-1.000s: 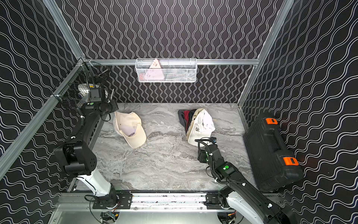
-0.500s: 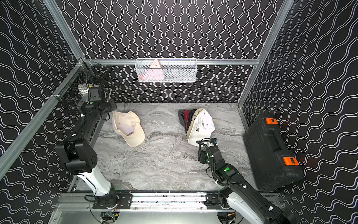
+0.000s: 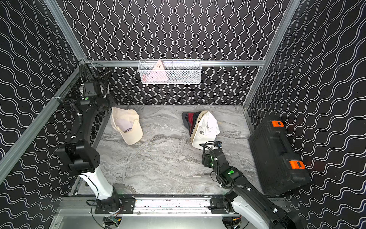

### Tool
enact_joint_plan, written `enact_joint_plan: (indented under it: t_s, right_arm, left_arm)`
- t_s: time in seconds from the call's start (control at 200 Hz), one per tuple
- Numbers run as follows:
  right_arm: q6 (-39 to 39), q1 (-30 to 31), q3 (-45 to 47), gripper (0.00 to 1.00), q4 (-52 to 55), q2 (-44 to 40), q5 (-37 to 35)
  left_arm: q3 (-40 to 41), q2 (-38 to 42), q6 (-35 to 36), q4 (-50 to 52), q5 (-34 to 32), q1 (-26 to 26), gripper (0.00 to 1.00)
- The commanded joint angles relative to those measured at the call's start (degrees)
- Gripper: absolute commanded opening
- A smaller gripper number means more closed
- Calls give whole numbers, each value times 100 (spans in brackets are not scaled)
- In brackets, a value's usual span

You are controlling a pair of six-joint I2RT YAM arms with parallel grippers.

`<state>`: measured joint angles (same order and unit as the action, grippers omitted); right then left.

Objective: Open the adjustable buckle of the baseball cap
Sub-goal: Place the baseball cap at the center of the board.

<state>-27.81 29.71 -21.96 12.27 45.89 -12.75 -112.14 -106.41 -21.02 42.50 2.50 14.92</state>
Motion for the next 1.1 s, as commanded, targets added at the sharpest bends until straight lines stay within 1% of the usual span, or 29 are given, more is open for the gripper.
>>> enact_joint_plan:
  t_s: [0.0,0.16,0.18,0.205,0.225,0.28,0.32,0.38,0.45,0.57,0.7,0.846,0.971,1.016,1.036,1.096]
  right_arm:
    - [-40,-10,-28,68,-122,-16,16]
    - [-67,-10,7,68,-94,-118,-11]
    - [-66,-10,7,68,-94,-123,-4]
    - [-66,-10,8,68,-93,-124,-7]
    - [-72,-10,7,68,-87,-117,-8]
    - [-66,-10,6,68,-87,-102,1]
    - [-66,-7,3,68,-87,-86,1]
    - [-66,-8,-2,68,-78,-77,-6]
    - [-75,-9,-3,68,-67,-105,-16]
    - [-84,-10,33,68,-64,-201,-33]
    - [-101,-7,42,68,-52,-221,-56]
    - [-110,-10,42,68,-50,-195,-69]
    - [-123,-15,42,68,-50,-187,-76]
    - [-119,-18,42,68,-59,-189,-70]
    - [-119,-18,42,68,-58,-179,-70]
    - [-119,-18,42,68,-59,-162,-69]
  left_arm:
    - [-130,-26,-10,-549,-734,196,0]
    - [268,60,-113,-714,-840,196,0]
    - [304,67,-122,-723,-836,196,1]
    - [342,72,-126,-745,-831,196,6]
    - [382,75,-122,-759,-824,197,11]
    - [486,96,-152,-833,-732,196,39]
    - [557,112,-158,-881,-675,188,54]
    - [603,142,-139,-884,-691,142,64]
    - [655,200,-3,-910,-823,14,72]
    - [627,257,245,-885,-1023,-281,77]
    - [749,421,451,-944,-1214,-642,79]
    - [1092,707,713,-1145,-1276,-1031,79]
    - [1510,1002,792,-1337,-1225,-1354,79]
    - [1667,1100,789,-1399,-1190,-1360,79]
    - [1735,1148,775,-1421,-1160,-1540,79]
    - [1938,1284,776,-1467,-1120,-1700,79]
